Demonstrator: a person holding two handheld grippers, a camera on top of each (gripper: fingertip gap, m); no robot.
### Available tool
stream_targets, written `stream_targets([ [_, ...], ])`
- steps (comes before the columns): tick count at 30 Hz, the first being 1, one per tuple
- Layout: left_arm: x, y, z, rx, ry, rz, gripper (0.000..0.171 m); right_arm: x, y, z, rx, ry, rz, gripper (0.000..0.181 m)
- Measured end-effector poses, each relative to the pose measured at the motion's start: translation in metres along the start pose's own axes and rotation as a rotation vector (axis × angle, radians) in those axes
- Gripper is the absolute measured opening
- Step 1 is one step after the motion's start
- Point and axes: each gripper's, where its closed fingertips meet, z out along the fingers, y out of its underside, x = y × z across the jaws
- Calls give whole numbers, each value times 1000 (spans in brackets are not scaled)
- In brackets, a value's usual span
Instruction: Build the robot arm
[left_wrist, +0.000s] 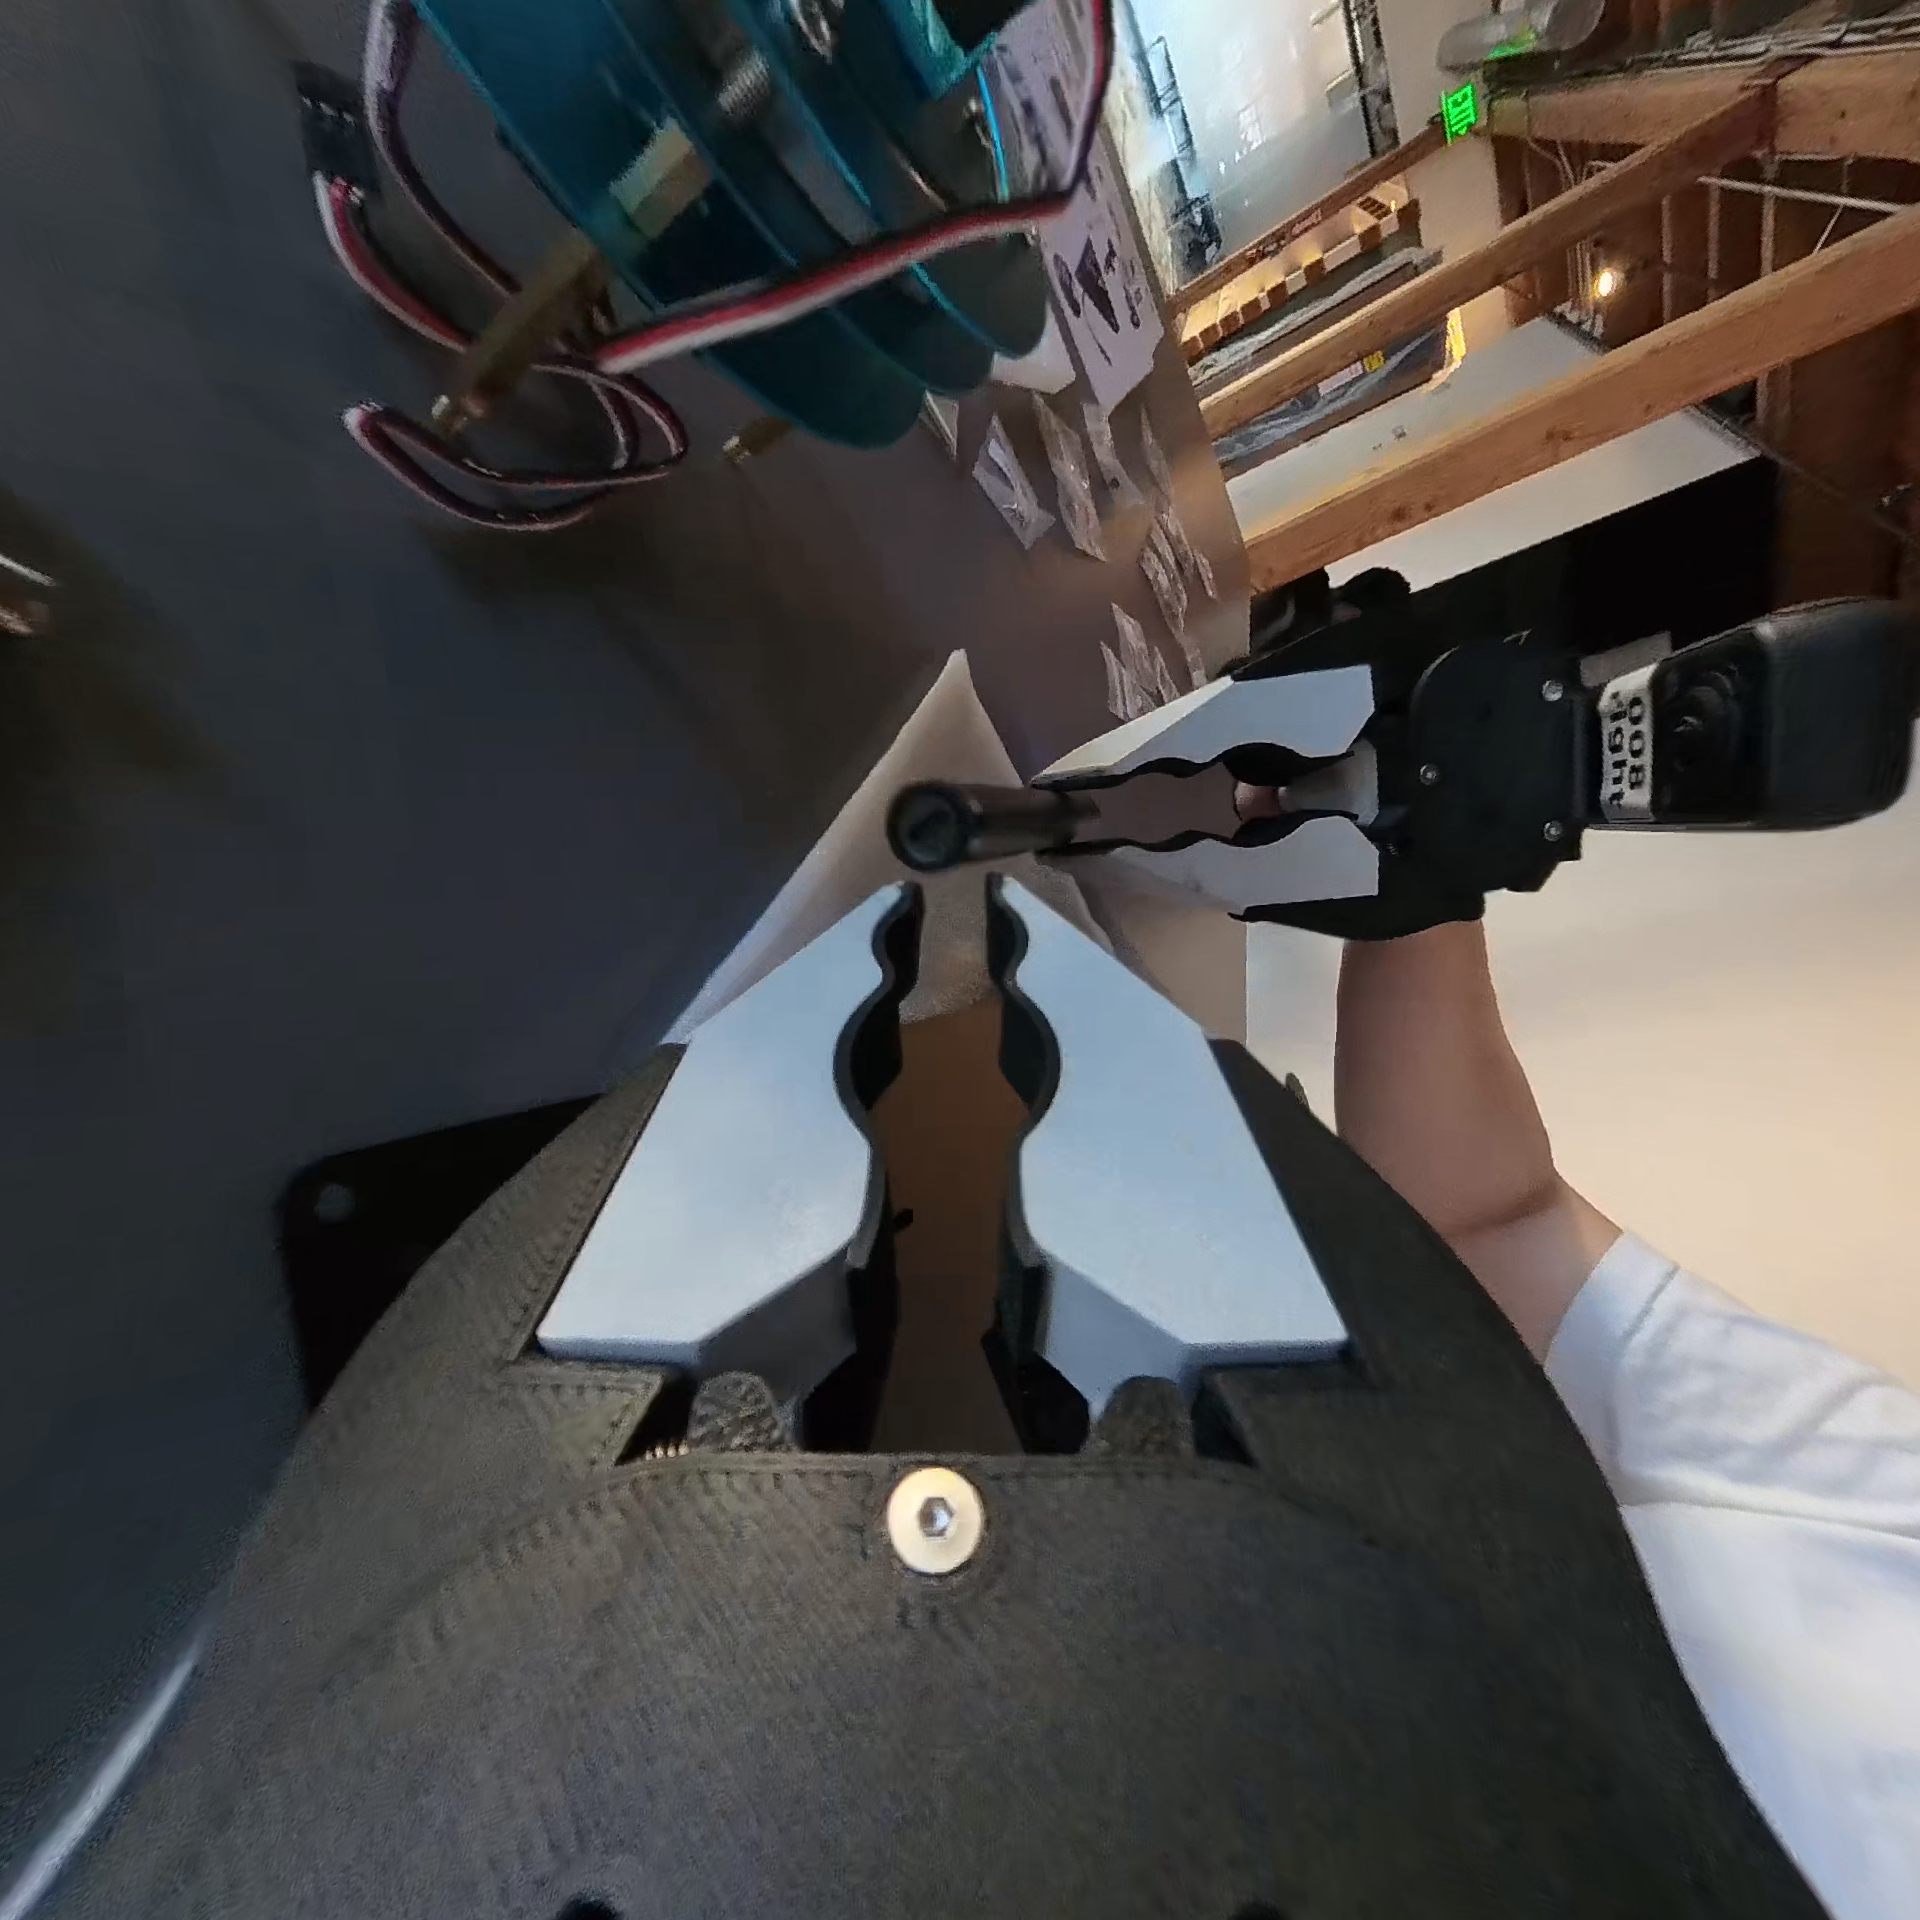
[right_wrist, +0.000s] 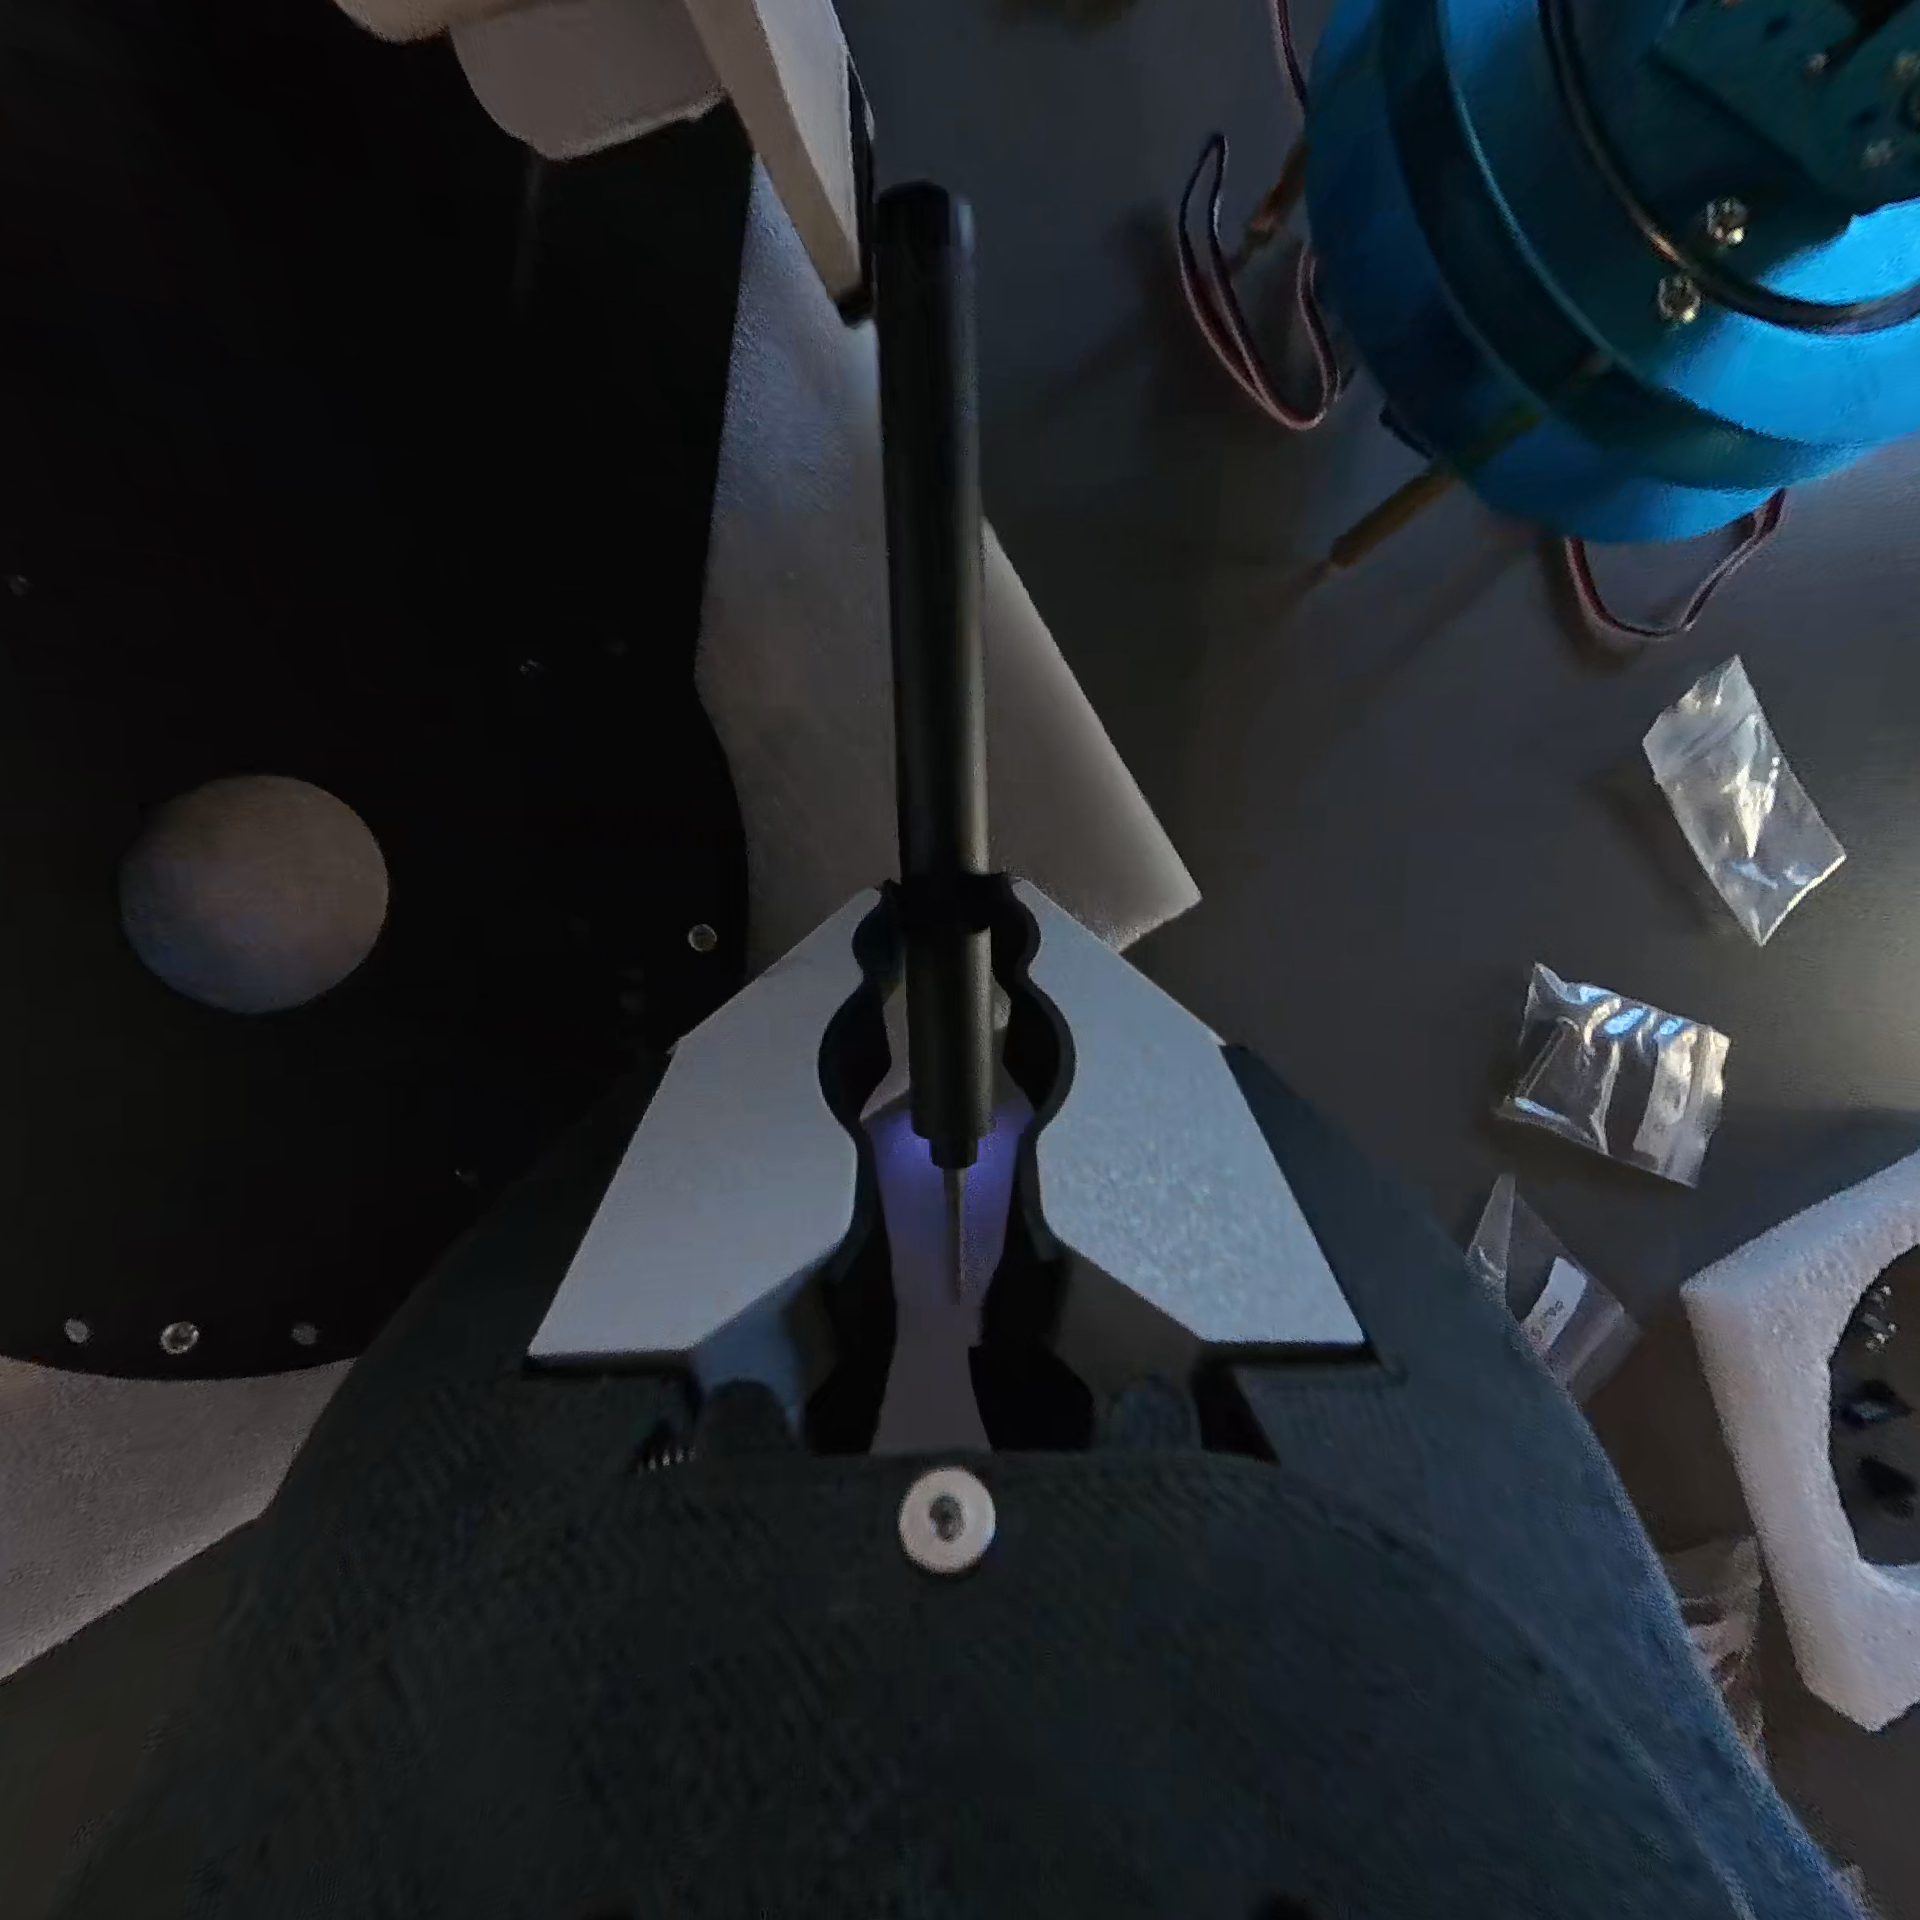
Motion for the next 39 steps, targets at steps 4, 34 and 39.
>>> stream_targets([
  [4,-4,-3,-10,11,6,-25,11,3,6,1,-6,1,32,15],
  [34,123,83,-91,534,-483,364,16,39,46,-127,505,-126,-94,40],
  [39,168,67,-20,744,-593,404,21,88,141,-199,635,-54,-109,37],
])
